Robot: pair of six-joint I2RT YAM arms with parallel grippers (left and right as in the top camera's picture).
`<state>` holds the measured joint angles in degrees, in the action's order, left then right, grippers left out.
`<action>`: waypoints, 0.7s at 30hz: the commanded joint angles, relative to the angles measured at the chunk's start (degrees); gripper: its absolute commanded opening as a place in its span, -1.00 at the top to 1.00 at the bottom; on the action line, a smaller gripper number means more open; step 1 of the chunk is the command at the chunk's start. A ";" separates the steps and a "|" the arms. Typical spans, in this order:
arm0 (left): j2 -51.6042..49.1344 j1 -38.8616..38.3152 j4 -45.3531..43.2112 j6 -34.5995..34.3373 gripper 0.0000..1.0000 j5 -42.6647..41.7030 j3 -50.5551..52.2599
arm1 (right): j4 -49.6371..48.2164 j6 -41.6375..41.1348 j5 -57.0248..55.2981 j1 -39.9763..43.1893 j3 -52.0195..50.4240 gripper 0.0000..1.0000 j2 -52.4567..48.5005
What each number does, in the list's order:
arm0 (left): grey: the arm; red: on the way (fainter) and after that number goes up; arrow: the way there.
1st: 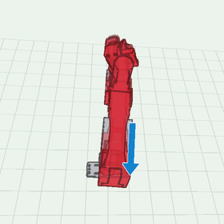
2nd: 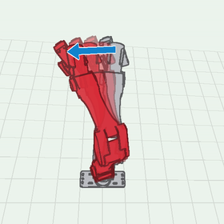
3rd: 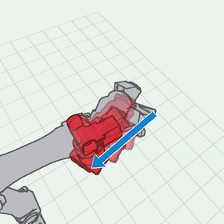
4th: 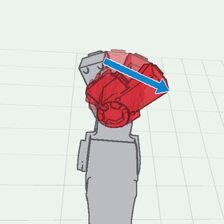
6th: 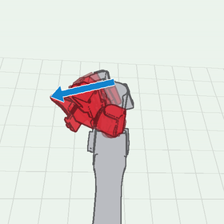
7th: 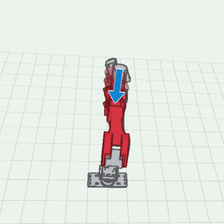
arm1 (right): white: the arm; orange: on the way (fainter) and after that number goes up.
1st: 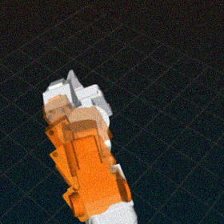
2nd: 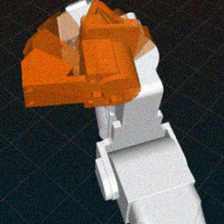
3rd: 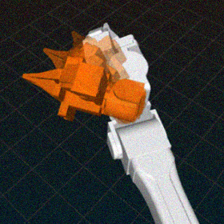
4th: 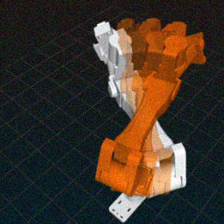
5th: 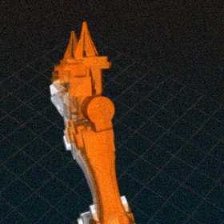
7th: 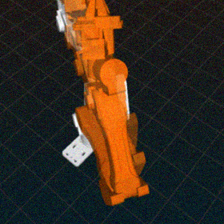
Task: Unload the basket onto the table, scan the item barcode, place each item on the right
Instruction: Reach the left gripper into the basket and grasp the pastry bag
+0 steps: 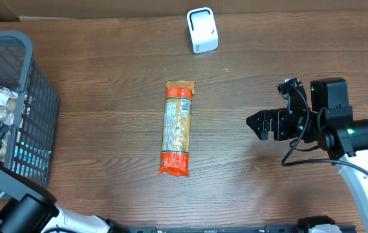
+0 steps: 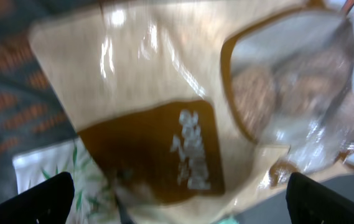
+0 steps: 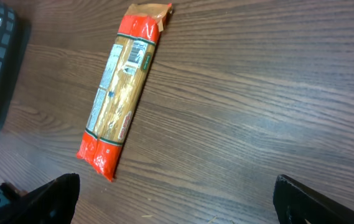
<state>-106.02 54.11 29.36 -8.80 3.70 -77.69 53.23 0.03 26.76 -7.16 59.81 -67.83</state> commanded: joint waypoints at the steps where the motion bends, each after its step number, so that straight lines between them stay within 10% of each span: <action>1: 0.17 -0.15 -3.15 0.68 -0.99 -3.17 0.46 | -0.17 0.42 0.26 -0.24 1.33 -1.00 0.13; 21: -9.49 -1.25 -9.51 -0.22 -0.99 -6.73 0.46 | -0.13 0.17 0.28 -0.24 1.33 -1.00 0.13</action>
<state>-114.54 53.93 21.93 -8.62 -2.24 -77.25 53.21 -0.01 26.74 -7.16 59.81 -67.83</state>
